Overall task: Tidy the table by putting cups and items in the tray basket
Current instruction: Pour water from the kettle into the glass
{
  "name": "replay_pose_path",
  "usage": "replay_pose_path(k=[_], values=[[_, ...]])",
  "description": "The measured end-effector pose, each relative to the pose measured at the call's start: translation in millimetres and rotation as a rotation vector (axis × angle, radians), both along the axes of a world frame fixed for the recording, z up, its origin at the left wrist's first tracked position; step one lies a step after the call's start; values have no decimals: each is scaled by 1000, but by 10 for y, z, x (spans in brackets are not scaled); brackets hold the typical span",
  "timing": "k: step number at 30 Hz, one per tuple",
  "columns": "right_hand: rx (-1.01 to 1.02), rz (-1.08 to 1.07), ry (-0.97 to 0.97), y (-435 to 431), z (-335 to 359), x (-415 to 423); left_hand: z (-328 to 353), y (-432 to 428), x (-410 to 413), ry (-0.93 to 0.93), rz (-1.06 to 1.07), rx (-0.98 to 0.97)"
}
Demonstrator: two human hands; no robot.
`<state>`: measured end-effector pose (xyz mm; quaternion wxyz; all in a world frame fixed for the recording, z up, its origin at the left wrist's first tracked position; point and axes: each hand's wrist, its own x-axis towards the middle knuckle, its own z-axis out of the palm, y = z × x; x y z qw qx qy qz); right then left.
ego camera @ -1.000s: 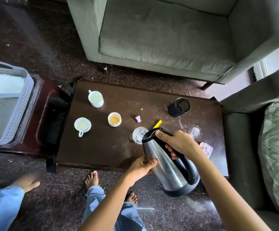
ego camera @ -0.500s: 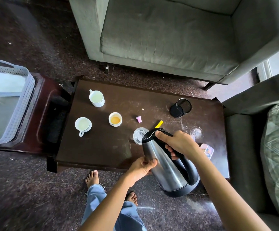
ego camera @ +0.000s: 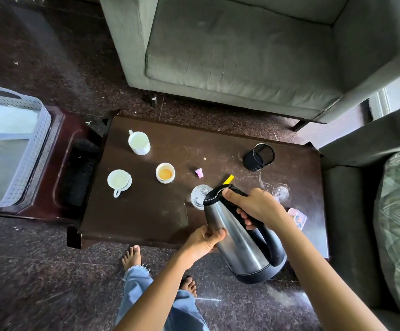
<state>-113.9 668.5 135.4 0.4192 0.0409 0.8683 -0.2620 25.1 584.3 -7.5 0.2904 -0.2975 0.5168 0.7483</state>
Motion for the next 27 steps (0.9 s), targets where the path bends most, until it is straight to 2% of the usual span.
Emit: replay_pose_path(k=[27], values=[[-28,-12,-4,63,-82,68,12,-2,71,59,18,-47]])
